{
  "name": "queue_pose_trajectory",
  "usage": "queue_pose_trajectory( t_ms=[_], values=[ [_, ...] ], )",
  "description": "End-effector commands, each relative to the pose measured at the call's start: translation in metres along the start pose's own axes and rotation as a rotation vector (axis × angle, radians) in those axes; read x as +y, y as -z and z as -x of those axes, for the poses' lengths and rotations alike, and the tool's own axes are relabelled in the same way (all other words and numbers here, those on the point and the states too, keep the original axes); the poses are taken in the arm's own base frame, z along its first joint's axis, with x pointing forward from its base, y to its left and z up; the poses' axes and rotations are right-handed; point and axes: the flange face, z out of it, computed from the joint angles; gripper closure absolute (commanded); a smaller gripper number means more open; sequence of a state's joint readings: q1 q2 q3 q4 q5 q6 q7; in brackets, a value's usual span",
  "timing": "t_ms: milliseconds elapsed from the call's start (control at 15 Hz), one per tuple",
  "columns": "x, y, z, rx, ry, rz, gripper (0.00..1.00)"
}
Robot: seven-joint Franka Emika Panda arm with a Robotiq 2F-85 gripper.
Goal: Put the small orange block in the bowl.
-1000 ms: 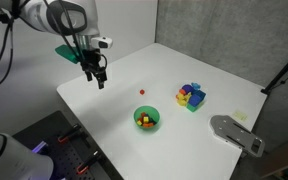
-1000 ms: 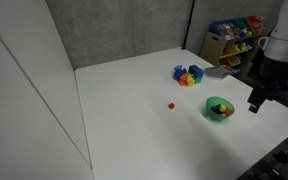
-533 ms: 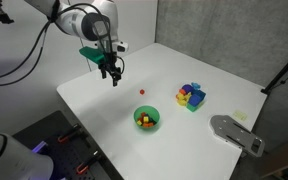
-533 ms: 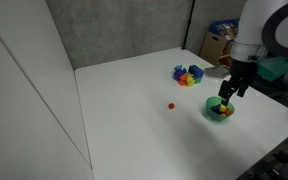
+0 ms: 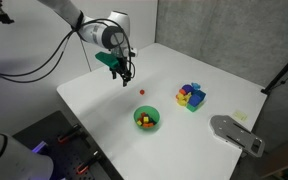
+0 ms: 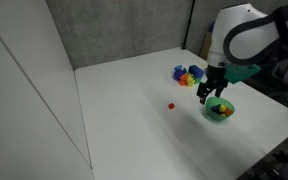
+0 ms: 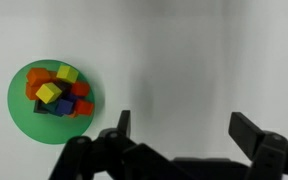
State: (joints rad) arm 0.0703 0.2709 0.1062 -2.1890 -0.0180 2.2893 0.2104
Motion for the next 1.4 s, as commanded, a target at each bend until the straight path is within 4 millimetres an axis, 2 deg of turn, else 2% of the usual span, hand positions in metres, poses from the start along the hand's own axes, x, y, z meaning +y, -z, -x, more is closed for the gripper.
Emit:
queue_pose_trajectory(
  t_ms=[0,600,1000,1333],
  values=[
    [-0.011,-0.018,-0.039,0.025,-0.009,0.020,0.00],
    [-0.018,-0.072,-0.124,0.077,-0.021,0.041,0.00],
    [-0.019,-0.118,-0.165,0.071,-0.037,0.058,0.00],
    [-0.023,-0.146,-0.191,0.088,-0.050,0.072,0.00]
  ],
)
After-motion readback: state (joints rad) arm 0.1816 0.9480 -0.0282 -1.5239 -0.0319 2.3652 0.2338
